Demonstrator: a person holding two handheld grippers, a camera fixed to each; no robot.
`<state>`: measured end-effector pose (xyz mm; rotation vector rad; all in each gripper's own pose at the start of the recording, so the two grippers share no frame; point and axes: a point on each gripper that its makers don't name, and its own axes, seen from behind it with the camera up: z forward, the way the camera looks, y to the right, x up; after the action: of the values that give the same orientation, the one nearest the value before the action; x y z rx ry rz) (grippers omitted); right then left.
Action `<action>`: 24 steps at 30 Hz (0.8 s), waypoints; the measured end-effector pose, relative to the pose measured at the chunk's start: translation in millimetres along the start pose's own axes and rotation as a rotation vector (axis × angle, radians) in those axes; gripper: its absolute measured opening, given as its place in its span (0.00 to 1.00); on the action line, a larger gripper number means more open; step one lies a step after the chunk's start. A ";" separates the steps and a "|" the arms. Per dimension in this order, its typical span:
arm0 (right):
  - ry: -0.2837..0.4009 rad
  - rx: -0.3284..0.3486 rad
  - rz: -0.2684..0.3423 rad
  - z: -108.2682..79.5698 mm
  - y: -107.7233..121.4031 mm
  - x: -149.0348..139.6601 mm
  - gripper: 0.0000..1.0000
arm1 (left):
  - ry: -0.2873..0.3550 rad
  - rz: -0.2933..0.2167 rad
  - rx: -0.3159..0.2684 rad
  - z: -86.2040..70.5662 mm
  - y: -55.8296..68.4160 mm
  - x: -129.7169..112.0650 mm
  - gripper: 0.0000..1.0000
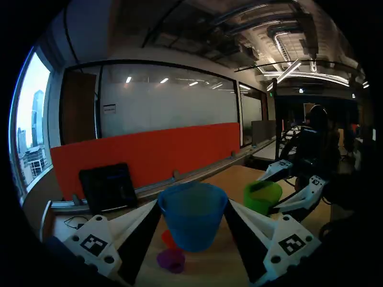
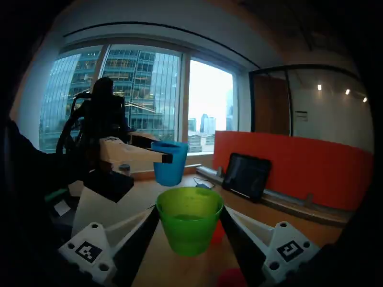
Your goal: Pour water
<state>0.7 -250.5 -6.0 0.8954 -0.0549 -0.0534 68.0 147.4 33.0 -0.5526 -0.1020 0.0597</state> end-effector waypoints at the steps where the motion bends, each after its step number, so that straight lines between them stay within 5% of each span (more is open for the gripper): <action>1: -0.004 0.001 0.001 -0.5 0.3 -0.9 0.91 | -0.005 -0.001 -0.001 -0.7 0.0 -3.6 0.88; 24: -0.157 0.028 0.002 -8.5 3.5 -47.9 0.91 | -0.181 0.025 -0.053 -7.9 14.2 -97.6 0.89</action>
<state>-46.4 -238.4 -9.8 0.9183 -0.2036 -0.1211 -28.5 147.2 11.0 -0.6009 -0.2736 0.1319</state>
